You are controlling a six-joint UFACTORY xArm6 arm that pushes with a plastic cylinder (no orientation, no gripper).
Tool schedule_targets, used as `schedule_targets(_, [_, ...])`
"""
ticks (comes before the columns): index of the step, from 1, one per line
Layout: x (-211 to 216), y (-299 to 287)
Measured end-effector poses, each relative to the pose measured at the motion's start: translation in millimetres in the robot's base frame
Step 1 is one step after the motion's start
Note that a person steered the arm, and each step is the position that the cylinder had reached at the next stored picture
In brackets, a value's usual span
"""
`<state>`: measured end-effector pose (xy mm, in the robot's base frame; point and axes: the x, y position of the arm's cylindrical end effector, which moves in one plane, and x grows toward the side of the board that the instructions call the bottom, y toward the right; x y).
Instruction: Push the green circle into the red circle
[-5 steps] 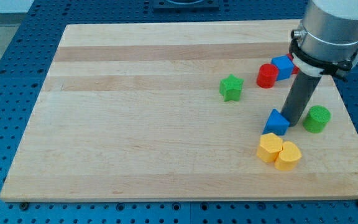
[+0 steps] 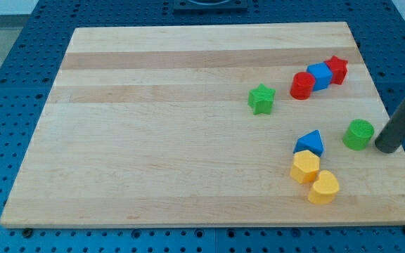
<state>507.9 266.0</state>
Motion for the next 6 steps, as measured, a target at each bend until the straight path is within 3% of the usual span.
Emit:
schedule_targets(3, [-15, -79])
schedule_targets(5, [-69, -119])
schedule_targets(6, [-70, -122])
